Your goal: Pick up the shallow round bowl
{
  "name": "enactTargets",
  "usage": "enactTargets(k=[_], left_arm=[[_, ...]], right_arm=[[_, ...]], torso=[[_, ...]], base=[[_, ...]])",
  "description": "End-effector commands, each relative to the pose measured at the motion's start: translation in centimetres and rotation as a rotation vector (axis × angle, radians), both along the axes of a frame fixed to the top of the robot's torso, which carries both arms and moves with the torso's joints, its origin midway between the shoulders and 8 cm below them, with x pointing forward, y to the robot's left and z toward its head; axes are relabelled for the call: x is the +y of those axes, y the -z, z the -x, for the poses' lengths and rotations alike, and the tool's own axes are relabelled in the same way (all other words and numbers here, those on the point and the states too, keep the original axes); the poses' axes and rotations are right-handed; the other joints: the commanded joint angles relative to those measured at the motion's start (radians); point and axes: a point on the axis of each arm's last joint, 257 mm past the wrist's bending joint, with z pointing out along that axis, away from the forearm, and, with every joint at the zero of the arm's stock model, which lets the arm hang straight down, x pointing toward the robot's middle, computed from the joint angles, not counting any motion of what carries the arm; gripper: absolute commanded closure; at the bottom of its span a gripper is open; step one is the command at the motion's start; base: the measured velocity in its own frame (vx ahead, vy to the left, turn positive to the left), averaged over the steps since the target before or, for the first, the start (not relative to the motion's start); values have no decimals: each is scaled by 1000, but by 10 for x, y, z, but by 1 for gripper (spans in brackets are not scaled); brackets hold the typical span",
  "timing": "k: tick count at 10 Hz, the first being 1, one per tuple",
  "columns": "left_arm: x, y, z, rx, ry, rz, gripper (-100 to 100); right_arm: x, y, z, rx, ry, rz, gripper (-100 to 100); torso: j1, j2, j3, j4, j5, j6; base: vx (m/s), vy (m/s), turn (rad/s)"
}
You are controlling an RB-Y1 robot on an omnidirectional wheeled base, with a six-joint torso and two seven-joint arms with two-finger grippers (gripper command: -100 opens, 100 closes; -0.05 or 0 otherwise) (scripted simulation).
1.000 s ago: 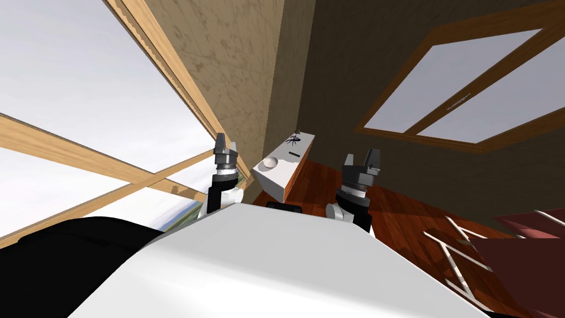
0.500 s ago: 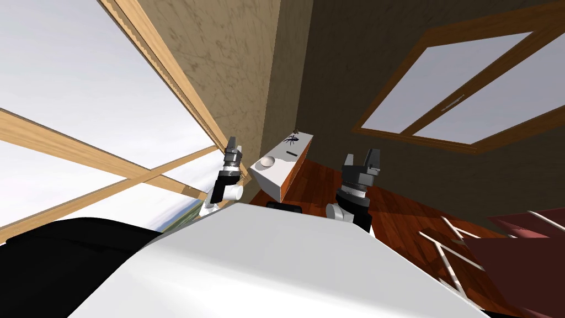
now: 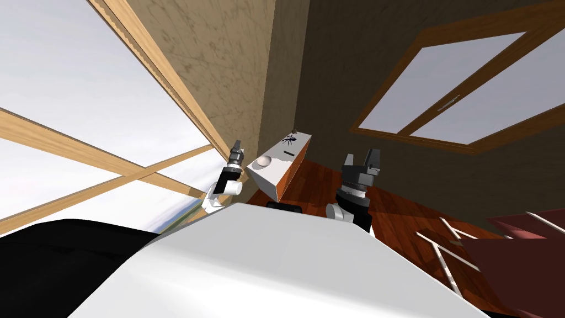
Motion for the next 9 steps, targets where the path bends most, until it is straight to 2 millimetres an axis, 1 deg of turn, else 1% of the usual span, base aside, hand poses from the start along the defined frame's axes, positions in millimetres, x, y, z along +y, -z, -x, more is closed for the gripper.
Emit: enactTargets(k=[1,2,3,4,5,6,7,8,9], left_arm=[[7,14,-8,46,-10,4,-100],[17,27,-19,91,-21,5,-100],[17,29,-19,99,-23,7,-100],[29,43,-30,145,-36,11,-100],[38,46,-39,169,-46,12,-100],[42,61,-40,210,-56,21,-100],[52,63,-49,236,-68,24,-100],[56,77,-50,267,-77,31,-100],[56,77,-50,267,-77,31,-100]], right_arm=[[0,0,0,0,0,0,0],[0,0,0,0,0,0,0],[0,0,0,0,0,0,0],[0,0,0,0,0,0,0],[0,0,0,0,0,0,0],[0,0,0,0,0,0,0],[0,0,0,0,0,0,0],[0,0,0,0,0,0,0],[0,0,0,0,0,0,0]], torso=[[0,0,0,0,0,0],[1,0,0,0,0,0],[2,1,0,0,0,0],[3,0,0,0,0,0],[2,-1,0,0,0,0],[0,-1,-1,0,0,0],[1,-1,0,0,0,0],[0,-1,0,0,0,0],[2,0,0,0,0,0]], base=[[-4,-82,10],[-6,-73,7],[-1,-65,6],[15,-86,9],[18,-117,14],[12,-93,9],[8,-104,11],[4,-76,8],[2,-22,0]])
